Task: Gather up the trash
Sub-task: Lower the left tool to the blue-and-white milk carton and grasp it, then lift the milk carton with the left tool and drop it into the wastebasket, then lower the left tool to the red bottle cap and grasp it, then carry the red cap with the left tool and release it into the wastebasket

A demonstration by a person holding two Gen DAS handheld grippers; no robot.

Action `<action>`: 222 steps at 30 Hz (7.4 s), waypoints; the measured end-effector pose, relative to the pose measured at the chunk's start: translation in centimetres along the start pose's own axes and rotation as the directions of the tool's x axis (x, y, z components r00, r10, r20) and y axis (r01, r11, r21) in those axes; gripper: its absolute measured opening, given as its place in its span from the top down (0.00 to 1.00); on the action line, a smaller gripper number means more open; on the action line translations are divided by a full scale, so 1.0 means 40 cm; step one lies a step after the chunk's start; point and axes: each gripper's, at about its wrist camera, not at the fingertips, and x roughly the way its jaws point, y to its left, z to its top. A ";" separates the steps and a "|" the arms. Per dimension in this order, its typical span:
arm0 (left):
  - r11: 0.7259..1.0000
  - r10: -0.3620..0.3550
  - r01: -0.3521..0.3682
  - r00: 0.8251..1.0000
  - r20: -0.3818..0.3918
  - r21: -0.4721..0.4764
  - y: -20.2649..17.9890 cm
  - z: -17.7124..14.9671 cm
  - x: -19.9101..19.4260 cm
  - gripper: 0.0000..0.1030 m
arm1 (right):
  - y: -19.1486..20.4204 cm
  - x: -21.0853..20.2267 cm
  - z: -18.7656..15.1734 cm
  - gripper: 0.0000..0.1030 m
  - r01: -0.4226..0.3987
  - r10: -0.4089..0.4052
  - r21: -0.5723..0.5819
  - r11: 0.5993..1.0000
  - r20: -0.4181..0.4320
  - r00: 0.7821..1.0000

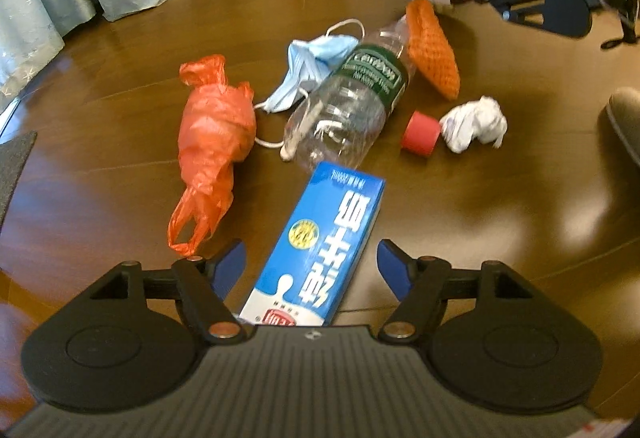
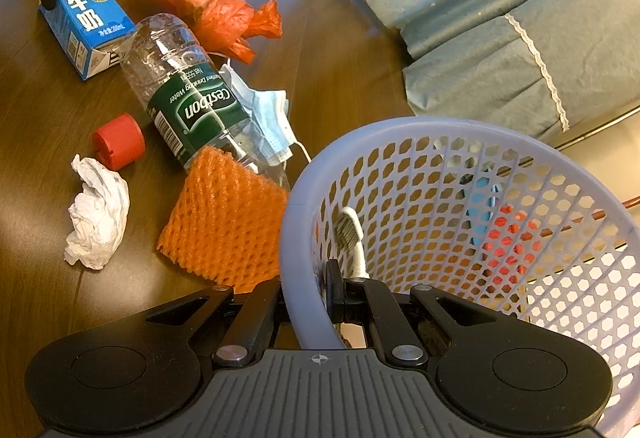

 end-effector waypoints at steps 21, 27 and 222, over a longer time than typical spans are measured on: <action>0.998 -0.023 0.026 0.998 -0.060 0.062 0.009 -0.015 0.053 0.42 | 0.004 0.002 0.003 0.99 -0.002 0.002 0.000 1.000 -0.003 1.000; 0.997 -0.026 0.030 0.997 -0.071 0.065 0.009 -0.018 0.061 0.48 | 0.004 0.001 0.003 0.99 -0.002 0.002 0.000 1.000 -0.003 1.000; 0.984 -0.148 0.128 0.975 0.168 0.124 -0.153 0.232 0.007 0.79 | 0.004 -0.009 -0.032 0.97 -0.026 0.026 0.032 0.999 -0.006 1.000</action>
